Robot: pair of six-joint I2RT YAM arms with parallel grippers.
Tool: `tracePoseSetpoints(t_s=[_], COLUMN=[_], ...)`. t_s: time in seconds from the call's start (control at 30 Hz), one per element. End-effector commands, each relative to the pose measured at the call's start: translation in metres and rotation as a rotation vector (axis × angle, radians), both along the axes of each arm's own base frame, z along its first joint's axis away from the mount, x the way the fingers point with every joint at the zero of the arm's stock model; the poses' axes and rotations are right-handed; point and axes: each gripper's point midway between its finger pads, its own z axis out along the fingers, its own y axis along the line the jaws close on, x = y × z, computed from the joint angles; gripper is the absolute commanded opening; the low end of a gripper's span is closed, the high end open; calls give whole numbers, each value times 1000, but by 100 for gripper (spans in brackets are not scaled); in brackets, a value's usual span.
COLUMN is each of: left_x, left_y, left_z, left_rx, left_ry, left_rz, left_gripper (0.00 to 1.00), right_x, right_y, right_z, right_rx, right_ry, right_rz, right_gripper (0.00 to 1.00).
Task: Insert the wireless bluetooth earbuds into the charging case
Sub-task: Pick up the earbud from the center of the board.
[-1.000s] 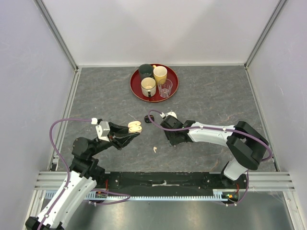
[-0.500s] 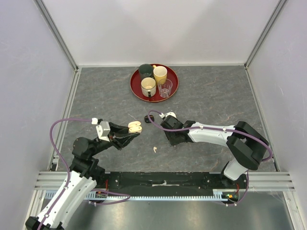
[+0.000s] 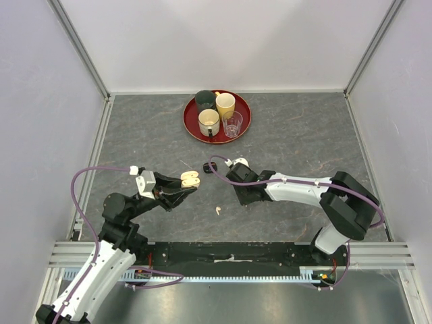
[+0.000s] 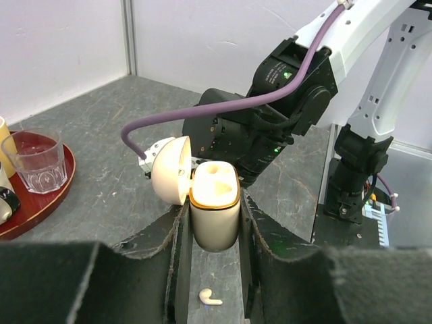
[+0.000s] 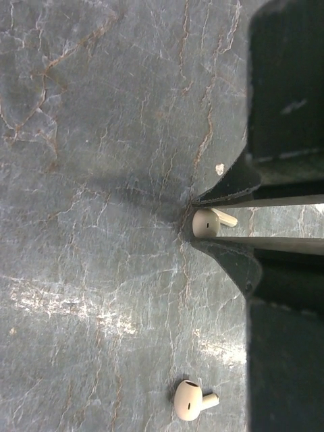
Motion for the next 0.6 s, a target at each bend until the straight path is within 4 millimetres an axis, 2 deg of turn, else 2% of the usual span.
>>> tracePoseSetpoints(t_s=[0.0,0.07,0.17,0.43,0.57], left_x=[-2,-2,-1,4,10], left_y=[-1,-2,-2,-2,1], left_z=[6,6,7,7,11], left_rx=[-12,-13,-18,-39,-58], left_ry=[-26,-22,-19,-7,-25], left_rz=[-13,-14,-13,0,35], left_gripper=[2,2,2,2,2], right_x=[7,9,17,38,41], right_y=[1,2,3,-5,-14], right_z=[18,25,48,151,207], right_rx=[39,61,107,332,460], right_ry=[-59,-78,-141,-393,-527], right_rz=[-41,-60,-96,-224,-291], right_gripper=[18,14,8,4,3])
